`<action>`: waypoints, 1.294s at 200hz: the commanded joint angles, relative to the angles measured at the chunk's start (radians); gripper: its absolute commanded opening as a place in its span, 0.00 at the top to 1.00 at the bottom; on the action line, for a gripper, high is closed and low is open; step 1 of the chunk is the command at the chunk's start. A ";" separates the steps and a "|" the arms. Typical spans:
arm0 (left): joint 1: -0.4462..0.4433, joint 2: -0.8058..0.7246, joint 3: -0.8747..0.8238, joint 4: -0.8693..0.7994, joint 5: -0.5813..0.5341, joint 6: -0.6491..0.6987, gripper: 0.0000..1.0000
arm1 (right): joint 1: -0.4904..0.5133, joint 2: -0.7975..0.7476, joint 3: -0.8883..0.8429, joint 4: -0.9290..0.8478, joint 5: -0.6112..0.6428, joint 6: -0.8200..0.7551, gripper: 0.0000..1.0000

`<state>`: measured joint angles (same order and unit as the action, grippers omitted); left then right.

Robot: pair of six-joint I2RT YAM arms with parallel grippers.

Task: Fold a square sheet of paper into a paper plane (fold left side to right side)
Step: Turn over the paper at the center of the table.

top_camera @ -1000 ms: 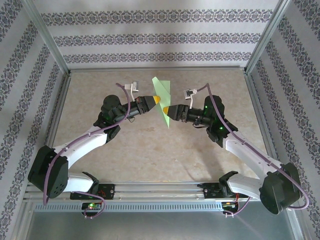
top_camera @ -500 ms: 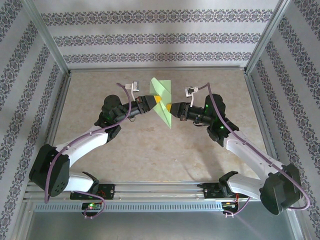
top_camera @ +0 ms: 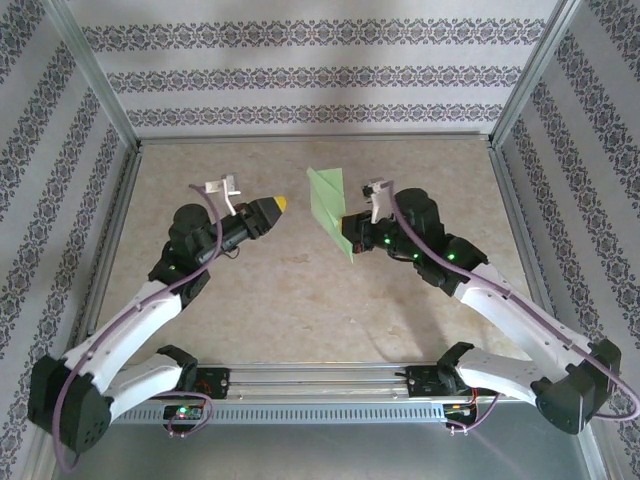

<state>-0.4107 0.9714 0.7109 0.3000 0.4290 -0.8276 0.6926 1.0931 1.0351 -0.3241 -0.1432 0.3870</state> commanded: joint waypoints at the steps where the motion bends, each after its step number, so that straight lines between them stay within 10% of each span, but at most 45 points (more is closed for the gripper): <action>1: 0.014 -0.097 0.001 -0.259 -0.179 0.122 0.46 | 0.112 0.093 0.132 -0.321 0.485 -0.199 0.96; 35: 0.018 -0.254 -0.018 -0.444 -0.429 0.127 0.48 | 0.246 0.356 0.310 -0.579 0.931 -0.268 0.96; 77: 0.022 -0.382 -0.020 -0.620 -0.619 0.111 0.49 | 0.313 0.689 0.393 -0.728 1.186 -0.257 0.97; 183: 0.025 -0.350 -0.041 -0.575 -0.623 0.124 0.49 | 0.347 1.087 0.479 -0.730 1.055 -0.181 0.96; 259: 0.026 -0.316 -0.036 -0.552 -0.603 0.119 0.49 | 0.375 1.131 0.504 -0.736 0.968 -0.187 0.73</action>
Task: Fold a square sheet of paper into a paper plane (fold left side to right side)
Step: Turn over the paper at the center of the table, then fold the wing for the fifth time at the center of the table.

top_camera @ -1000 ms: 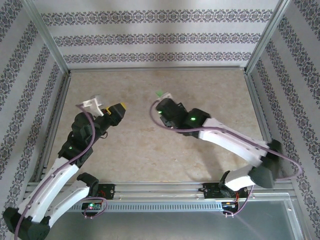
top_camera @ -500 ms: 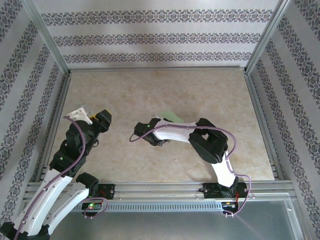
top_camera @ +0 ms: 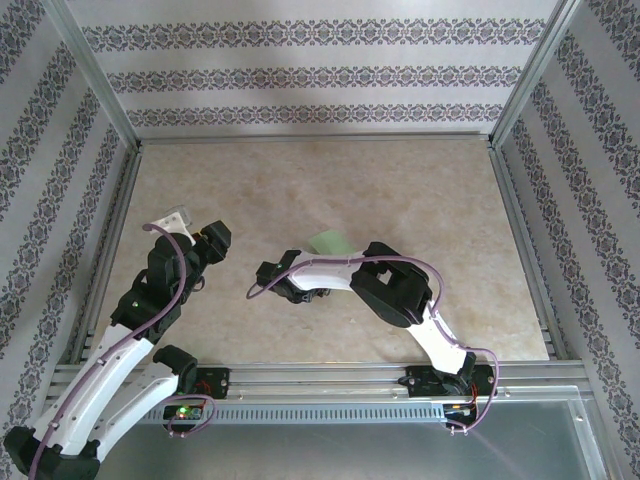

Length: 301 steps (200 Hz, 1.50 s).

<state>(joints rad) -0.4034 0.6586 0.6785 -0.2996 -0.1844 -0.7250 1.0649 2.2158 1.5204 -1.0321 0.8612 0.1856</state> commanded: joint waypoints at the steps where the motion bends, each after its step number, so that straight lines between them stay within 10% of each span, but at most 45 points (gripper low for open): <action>1: 0.018 -0.002 -0.004 0.048 0.011 0.017 0.49 | 0.002 0.007 0.019 -0.028 -0.039 0.014 0.73; 141: 0.031 0.070 0.030 0.078 0.066 0.017 0.46 | -0.019 -0.242 -0.028 0.098 -0.391 0.047 0.02; 301: 0.039 0.204 0.027 0.141 0.190 -0.037 0.32 | -0.467 -0.915 -0.597 0.749 -1.062 0.368 0.02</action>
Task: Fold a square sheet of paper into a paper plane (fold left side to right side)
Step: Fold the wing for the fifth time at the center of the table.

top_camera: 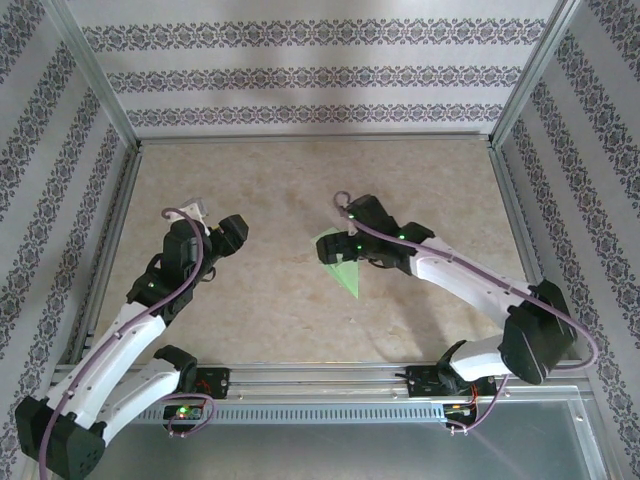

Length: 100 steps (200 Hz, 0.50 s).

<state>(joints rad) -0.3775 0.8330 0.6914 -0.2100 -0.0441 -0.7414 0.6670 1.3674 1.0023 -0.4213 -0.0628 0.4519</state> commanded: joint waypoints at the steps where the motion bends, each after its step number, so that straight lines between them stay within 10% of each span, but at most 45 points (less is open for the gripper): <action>1: 0.013 0.033 0.014 0.051 0.051 -0.021 0.32 | -0.074 -0.070 -0.082 0.142 -0.141 0.103 0.02; 100: -0.005 0.322 0.056 0.113 0.299 -0.105 0.34 | -0.469 -0.245 -0.316 0.205 -0.329 0.230 0.02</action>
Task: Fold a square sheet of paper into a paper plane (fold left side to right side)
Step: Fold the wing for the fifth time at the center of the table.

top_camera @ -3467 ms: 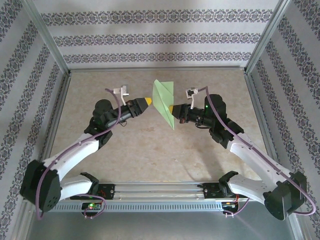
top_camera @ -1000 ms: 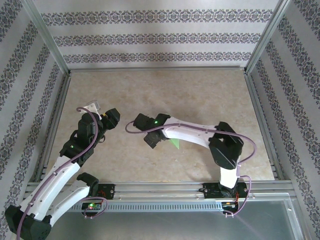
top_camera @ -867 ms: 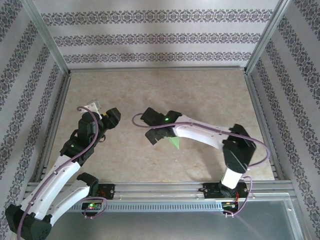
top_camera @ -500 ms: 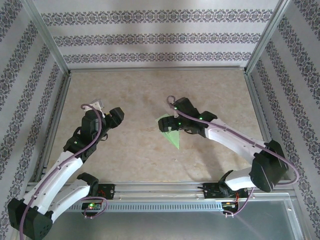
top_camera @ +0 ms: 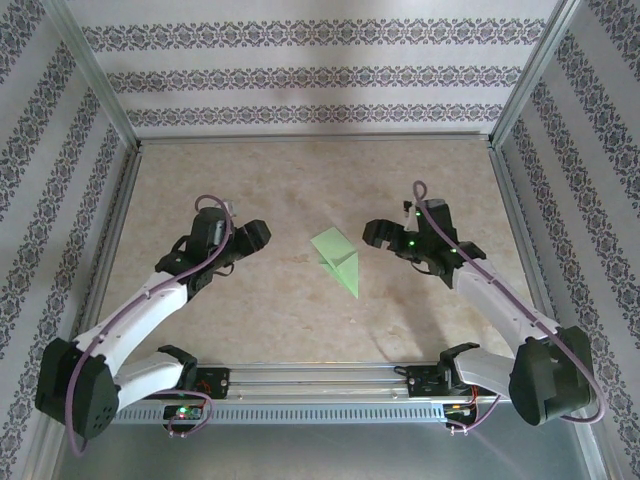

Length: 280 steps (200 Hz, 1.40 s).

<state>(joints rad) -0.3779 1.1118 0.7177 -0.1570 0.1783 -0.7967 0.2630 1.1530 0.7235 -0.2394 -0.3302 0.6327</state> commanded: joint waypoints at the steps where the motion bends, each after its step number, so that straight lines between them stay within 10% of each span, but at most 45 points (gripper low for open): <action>1: -0.004 0.047 0.029 0.062 0.079 -0.051 0.34 | -0.068 -0.032 -0.039 0.024 -0.062 0.051 0.02; 121: -0.223 0.541 0.147 0.361 0.174 -0.219 0.37 | -0.174 -0.088 -0.056 -0.014 0.105 0.049 0.02; 280: -0.346 0.790 0.368 0.333 0.089 -0.236 0.37 | -0.186 -0.014 -0.062 0.021 -0.036 0.050 0.02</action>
<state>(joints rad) -0.7097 1.8793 1.0645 0.1513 0.2829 -1.0206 0.0868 1.1358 0.6636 -0.2340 -0.3313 0.6823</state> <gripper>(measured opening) 0.630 0.982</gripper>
